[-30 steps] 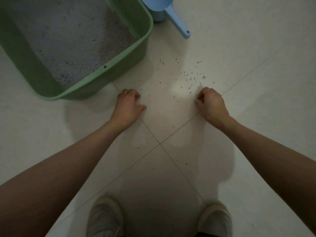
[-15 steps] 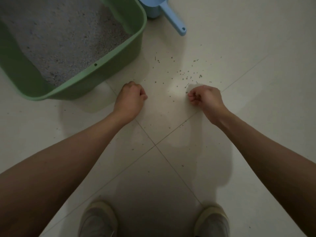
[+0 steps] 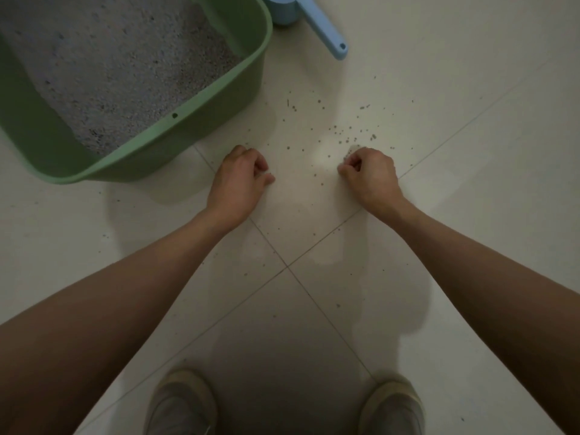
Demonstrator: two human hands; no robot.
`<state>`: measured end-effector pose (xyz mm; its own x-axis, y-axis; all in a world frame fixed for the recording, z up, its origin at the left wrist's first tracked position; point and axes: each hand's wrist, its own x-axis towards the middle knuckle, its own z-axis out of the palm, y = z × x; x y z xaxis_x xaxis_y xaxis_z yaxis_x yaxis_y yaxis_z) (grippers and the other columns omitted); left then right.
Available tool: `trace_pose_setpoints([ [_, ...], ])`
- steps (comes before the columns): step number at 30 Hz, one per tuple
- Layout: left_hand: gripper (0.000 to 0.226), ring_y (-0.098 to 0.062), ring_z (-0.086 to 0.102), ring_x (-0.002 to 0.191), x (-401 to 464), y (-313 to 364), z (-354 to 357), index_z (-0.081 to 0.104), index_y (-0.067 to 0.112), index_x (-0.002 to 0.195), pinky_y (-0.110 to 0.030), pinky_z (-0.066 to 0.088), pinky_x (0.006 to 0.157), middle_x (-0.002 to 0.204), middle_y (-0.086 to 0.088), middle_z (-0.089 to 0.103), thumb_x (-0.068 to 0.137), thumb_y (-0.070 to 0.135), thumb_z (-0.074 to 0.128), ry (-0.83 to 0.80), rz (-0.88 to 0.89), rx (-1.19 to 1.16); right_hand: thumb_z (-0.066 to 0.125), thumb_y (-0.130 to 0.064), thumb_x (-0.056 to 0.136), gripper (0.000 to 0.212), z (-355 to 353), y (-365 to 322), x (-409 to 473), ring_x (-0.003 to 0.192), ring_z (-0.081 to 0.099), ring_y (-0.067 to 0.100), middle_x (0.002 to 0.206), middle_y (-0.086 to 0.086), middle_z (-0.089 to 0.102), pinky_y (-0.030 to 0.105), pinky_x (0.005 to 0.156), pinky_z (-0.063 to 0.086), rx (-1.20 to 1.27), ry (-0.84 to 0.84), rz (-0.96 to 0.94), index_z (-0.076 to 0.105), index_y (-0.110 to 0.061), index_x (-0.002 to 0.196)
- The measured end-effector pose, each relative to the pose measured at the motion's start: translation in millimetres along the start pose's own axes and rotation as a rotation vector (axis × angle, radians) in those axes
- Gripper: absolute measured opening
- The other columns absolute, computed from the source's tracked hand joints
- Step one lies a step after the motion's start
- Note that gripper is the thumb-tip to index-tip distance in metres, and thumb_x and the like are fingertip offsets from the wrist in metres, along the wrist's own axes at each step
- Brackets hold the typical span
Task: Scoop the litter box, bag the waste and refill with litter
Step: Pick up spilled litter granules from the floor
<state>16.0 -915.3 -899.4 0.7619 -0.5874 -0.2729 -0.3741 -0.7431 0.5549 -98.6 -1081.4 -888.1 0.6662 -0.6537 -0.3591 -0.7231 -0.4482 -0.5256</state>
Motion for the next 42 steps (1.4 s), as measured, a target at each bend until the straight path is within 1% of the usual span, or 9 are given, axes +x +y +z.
trace_pose_setpoints([
  [6, 0.015, -0.025, 0.051, 0.095, 1, 8, 6, 0.063, 0.004, 0.093, -0.025, 0.034, 0.079, 0.102, -0.014, 0.055, 0.09, 0.016, 0.055, -0.012, -0.022, 0.032, 0.052, 0.003, 0.089, 0.011, -14, -8, -11, 0.06, 0.049, 0.012, 0.069, 0.008, 0.052, 0.017, 0.059, 0.046, 1.13, -0.146, 0.436, 0.057, 0.0, 0.079],
  [8, 0.013, -0.021, 0.051, 0.088, 0, 8, 4, 0.063, 0.005, 0.091, -0.02, 0.033, 0.074, 0.096, -0.01, 0.055, 0.088, 0.015, 0.054, 0.0, -0.037, -0.005, 0.047, 0.007, 0.089, 0.015, -16, -8, -14, 0.064, 0.055, 0.013, 0.073, 0.009, 0.057, 0.015, 0.055, 0.05, 1.271, -0.214, 0.497, 0.057, 0.0, 0.08],
  [10, 0.006, -0.013, 0.051, 0.074, -3, 9, -2, 0.062, 0.01, 0.083, -0.017, 0.034, 0.062, 0.082, 0.0, 0.056, 0.085, 0.014, 0.058, 0.046, -0.154, -0.202, 0.043, 0.008, 0.088, 0.02, -13, -10, -16, 0.063, 0.053, 0.014, 0.072, 0.008, 0.056, 0.017, 0.054, 0.048, 1.205, -0.235, 0.448, 0.056, -0.003, 0.077],
  [14, 0.019, -0.012, 0.053, 0.062, -8, 3, -17, 0.052, 0.013, 0.067, -0.021, 0.045, 0.06, 0.068, -0.003, 0.058, 0.078, 0.004, 0.064, 0.1, -0.419, -0.705, 0.058, -0.011, 0.087, 0.007, 4, -14, -18, 0.073, 0.051, 0.012, 0.078, -0.001, 0.057, 0.017, 0.064, 0.038, 0.277, -0.146, 0.079, 0.063, -0.009, 0.083],
  [16, 0.02, -0.012, 0.054, 0.061, -11, -2, -23, 0.051, 0.011, 0.068, -0.017, 0.046, 0.055, 0.069, -0.006, 0.058, 0.078, 0.0, 0.064, 0.107, -0.438, -0.76, 0.061, -0.015, 0.086, 0.011, 12, -14, -19, 0.078, 0.048, 0.013, 0.082, -0.001, 0.054, 0.019, 0.065, 0.036, 0.081, -0.157, -0.036, 0.061, -0.007, 0.094],
  [26, 0.028, -0.009, 0.051, 0.06, -2, -7, -27, 0.064, 0.02, 0.065, -0.019, 0.043, 0.06, 0.066, 0.0, 0.059, 0.081, 0.002, 0.049, 0.115, -0.447, -0.676, 0.051, -0.012, 0.091, 0.017, 22, -16, -19, 0.08, 0.049, 0.016, 0.086, 0.005, 0.055, 0.025, 0.071, 0.038, -0.041, -0.118, -0.074, 0.064, -0.001, 0.09],
  [33, 0.017, -0.012, 0.049, 0.076, 5, -7, -16, 0.062, 0.008, 0.092, -0.016, 0.031, 0.063, 0.073, 0.004, 0.052, 0.081, 0.021, 0.066, 0.123, -0.215, -0.184, 0.058, 0.005, 0.085, 0.023, 9, -24, -14, 0.063, 0.054, 0.012, 0.068, 0.005, 0.056, 0.014, 0.056, 0.047, 0.875, -0.204, 0.28, 0.055, -0.009, 0.067],
  [37, 0.019, -0.013, 0.048, 0.077, 10, -8, -13, 0.065, 0.006, 0.092, -0.019, 0.034, 0.07, 0.081, -0.002, 0.053, 0.08, 0.02, 0.068, 0.102, -0.191, -0.093, 0.062, -0.011, 0.085, 0.003, 17, -25, -9, 0.077, 0.053, 0.011, 0.081, -0.002, 0.057, 0.015, 0.068, 0.042, 0.35, -0.145, 0.095, 0.061, -0.014, 0.083],
  [42, 0.016, -0.012, 0.047, 0.076, 12, -6, -13, 0.068, 0.005, 0.089, -0.014, 0.026, 0.062, 0.081, -0.002, 0.055, 0.081, 0.019, 0.067, 0.106, -0.179, -0.073, 0.061, -0.014, 0.087, 0.013, 28, -28, -7, 0.084, 0.05, 0.016, 0.089, 0.002, 0.054, 0.028, 0.079, 0.045, 0.059, -0.115, -0.062, 0.061, -0.006, 0.098],
])
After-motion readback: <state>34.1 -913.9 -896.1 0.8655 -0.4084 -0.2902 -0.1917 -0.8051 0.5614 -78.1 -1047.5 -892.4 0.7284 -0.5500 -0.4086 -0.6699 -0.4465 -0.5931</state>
